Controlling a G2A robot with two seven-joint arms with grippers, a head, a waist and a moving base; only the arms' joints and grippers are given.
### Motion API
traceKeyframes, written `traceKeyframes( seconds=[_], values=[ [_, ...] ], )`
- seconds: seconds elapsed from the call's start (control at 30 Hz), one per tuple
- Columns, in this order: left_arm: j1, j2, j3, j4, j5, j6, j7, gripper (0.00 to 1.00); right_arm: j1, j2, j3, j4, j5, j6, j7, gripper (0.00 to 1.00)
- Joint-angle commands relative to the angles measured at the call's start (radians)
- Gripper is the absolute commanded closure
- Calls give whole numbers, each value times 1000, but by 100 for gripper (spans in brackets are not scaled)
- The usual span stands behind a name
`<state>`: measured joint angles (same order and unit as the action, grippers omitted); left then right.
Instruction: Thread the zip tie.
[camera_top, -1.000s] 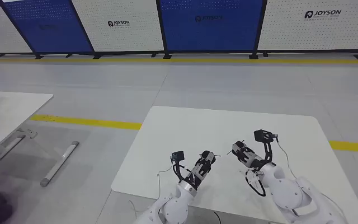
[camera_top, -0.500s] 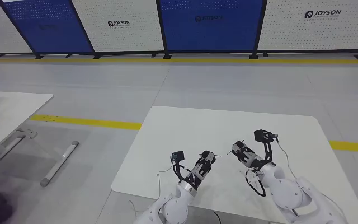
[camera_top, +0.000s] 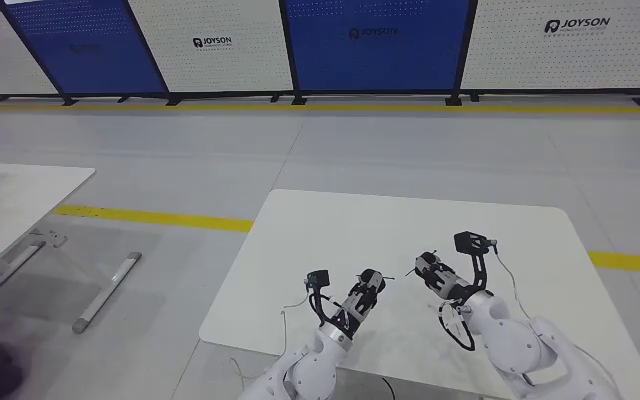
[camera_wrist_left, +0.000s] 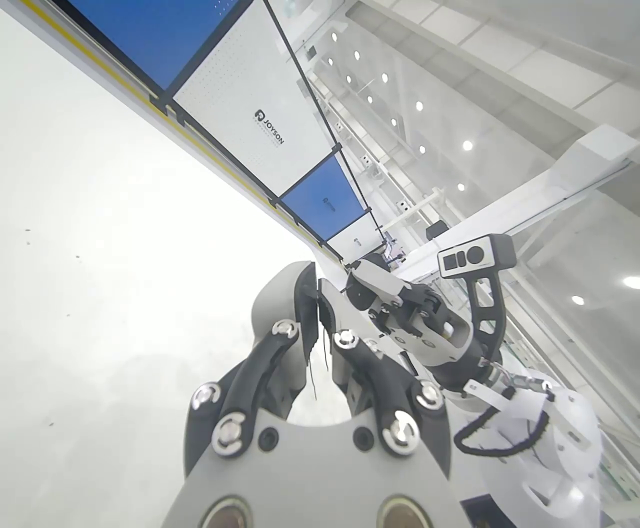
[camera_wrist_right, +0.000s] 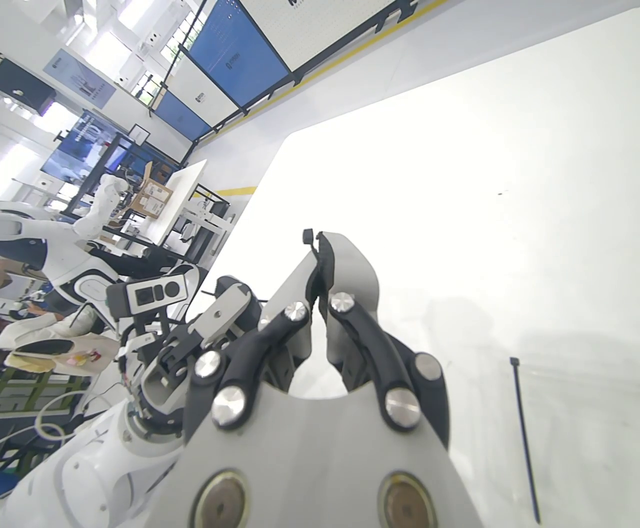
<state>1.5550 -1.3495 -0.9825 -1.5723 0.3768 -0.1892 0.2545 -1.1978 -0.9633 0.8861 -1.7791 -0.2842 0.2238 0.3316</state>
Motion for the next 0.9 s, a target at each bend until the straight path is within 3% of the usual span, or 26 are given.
traceKeyframes(
  seconds=[0.0, 0.33, 0.43, 0.63, 0.87],
  values=[
    [0, 0, 0, 0, 0, 0, 0, 100, 0, 0, 0, 0, 0, 0, 0, 100],
    [0, 0, 0, 0, 0, 0, 0, 100, 0, 0, 0, 0, 0, 0, 0, 100],
    [0, 0, 0, 0, 0, 0, 0, 100, -19, -6, 7, 2, -4, -5, -67, 100],
    [0, 0, 0, 0, 0, 0, 0, 100, -22, -24, 0, 50, 41, -103, -87, 100],
    [0, 0, 0, 0, 0, 0, 0, 100, -7, -36, -13, 81, 42, -105, -92, 100]
  ],
)
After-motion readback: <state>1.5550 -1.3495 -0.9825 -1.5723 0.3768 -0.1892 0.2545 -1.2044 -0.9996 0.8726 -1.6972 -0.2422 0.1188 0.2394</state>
